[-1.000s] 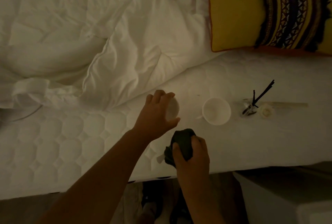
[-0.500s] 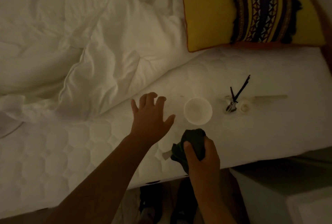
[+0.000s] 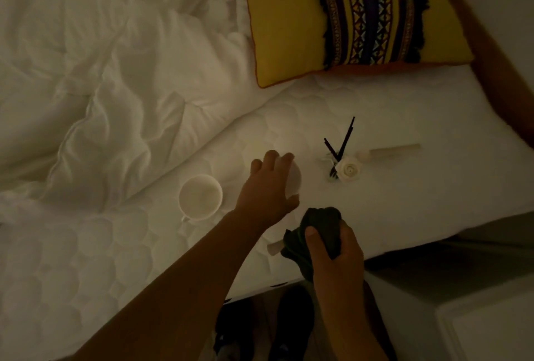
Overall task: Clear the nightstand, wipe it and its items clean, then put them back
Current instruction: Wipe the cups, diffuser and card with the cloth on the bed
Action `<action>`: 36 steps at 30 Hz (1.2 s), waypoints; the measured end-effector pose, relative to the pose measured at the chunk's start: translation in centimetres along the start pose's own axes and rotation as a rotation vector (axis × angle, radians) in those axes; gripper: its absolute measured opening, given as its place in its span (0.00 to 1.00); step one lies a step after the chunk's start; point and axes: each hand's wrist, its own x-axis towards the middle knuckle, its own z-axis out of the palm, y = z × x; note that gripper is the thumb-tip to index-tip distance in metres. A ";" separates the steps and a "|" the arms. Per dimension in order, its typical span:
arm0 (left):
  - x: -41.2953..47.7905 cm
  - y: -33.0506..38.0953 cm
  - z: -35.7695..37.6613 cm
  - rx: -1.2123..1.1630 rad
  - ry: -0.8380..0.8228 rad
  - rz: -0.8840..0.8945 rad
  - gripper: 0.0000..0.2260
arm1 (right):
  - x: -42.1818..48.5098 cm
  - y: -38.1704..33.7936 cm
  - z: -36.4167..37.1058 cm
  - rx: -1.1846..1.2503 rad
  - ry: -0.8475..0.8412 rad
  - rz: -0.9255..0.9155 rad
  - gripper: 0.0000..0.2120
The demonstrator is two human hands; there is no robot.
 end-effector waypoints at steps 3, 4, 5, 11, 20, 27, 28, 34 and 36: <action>-0.1 0.0 -1.3 -0.259 -0.002 -0.207 0.35 | -0.1 -1.2 0.2 0.014 0.021 -0.106 0.11; -0.2 0.2 -1.8 -0.352 -0.016 -0.274 0.32 | -0.2 -1.7 0.4 0.026 0.026 -0.157 0.13; -0.4 0.4 -2.4 -0.442 -0.048 -0.331 0.30 | -0.3 -2.1 0.7 0.028 0.034 -0.212 0.16; -2.6 2.4 -3.8 -0.898 -0.207 -0.491 0.15 | -0.1 -3.9 3.2 -0.065 0.011 -0.395 0.19; -4.4 3.1 -6.6 -0.992 -0.112 -0.328 0.11 | 0.7 -7.5 4.3 0.149 0.131 -0.209 0.11; -5.7 1.9 -10.0 -0.930 -0.112 -0.133 0.12 | 2.9 -9.7 3.2 0.599 -0.228 0.397 0.09; -5.9 1.7 -10.4 -0.927 -0.102 -0.106 0.14 | 2.9 -9.8 3.0 0.715 -0.308 0.497 0.11; -6.3 2.1 -12.1 -0.880 -0.152 0.132 0.24 | 3.1 -8.1 2.5 1.129 -0.515 0.712 0.27; -6.1 1.9 -12.0 -0.932 -0.150 0.144 0.24 | 2.9 -8.3 2.6 1.283 -0.652 0.773 0.23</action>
